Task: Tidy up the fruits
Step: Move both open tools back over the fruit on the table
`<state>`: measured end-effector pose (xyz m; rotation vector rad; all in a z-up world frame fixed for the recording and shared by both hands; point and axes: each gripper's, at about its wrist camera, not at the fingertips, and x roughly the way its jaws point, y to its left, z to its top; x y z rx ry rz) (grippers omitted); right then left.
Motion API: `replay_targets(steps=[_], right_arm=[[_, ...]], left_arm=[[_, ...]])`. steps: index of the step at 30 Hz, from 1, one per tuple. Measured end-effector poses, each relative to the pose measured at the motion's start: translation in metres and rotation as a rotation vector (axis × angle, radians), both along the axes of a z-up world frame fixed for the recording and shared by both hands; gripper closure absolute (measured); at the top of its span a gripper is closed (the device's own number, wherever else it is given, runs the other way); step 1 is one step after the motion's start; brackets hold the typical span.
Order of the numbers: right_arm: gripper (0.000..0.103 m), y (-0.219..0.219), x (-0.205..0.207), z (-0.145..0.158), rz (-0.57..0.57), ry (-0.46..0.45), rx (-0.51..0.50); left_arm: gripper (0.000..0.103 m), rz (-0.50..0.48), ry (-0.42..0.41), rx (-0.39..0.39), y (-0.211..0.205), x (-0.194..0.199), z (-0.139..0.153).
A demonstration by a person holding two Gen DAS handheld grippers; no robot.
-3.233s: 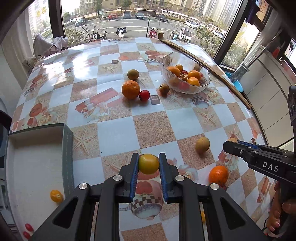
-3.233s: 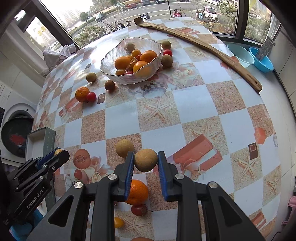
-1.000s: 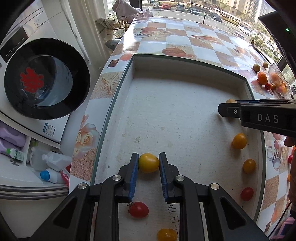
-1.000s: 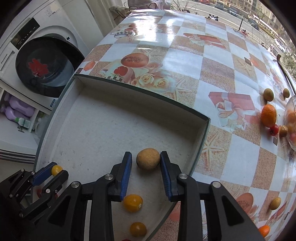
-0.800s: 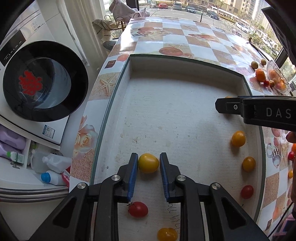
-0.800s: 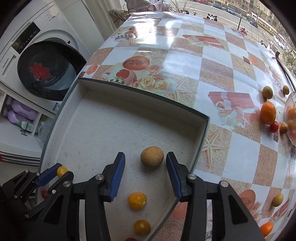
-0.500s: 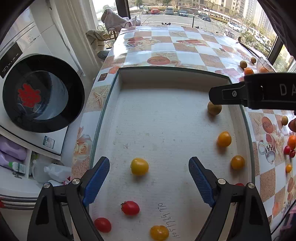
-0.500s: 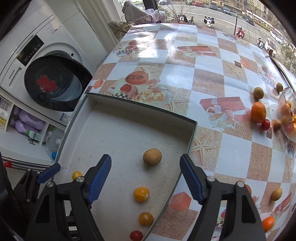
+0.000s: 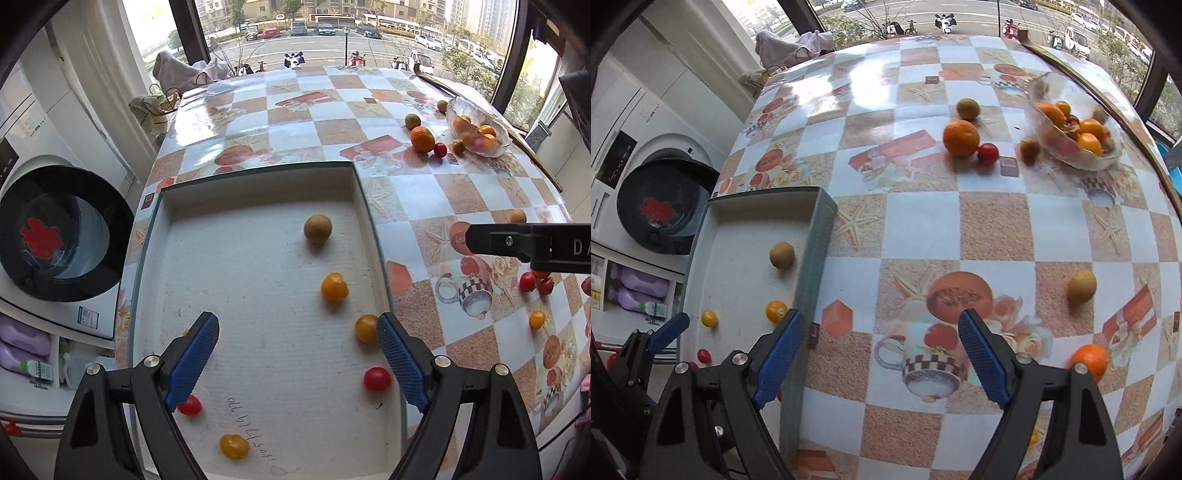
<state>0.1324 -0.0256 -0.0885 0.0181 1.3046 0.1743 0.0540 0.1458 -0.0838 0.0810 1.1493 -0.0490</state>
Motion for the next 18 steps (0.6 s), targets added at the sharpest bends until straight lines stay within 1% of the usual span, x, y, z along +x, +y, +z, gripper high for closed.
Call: replay_targets(steps=[6,10,13,18], right_arm=[[0.015,-0.075,-0.031,0.011,-0.126,-0.012,-0.071],[0.015,-0.119,-0.044,0.012,-0.213,-0.006,-0.097],[0.015,-0.141,-0.047,0.008,-0.254,0.008,-0.098],[0.015,-0.155,-0.042,0.002,-0.255,0.017,-0.084]], left_arm=[[0.015,-0.099,-0.011,-0.024,-0.047,-0.002,0.011],[0.015,-0.174,0.0,-0.032,-0.081,-0.002,0.008],[0.015,-0.204,0.015,-0.048,-0.103,0.001,0.003],[0.015,-0.212,0.023,-0.078,-0.127,0.017,0.001]])
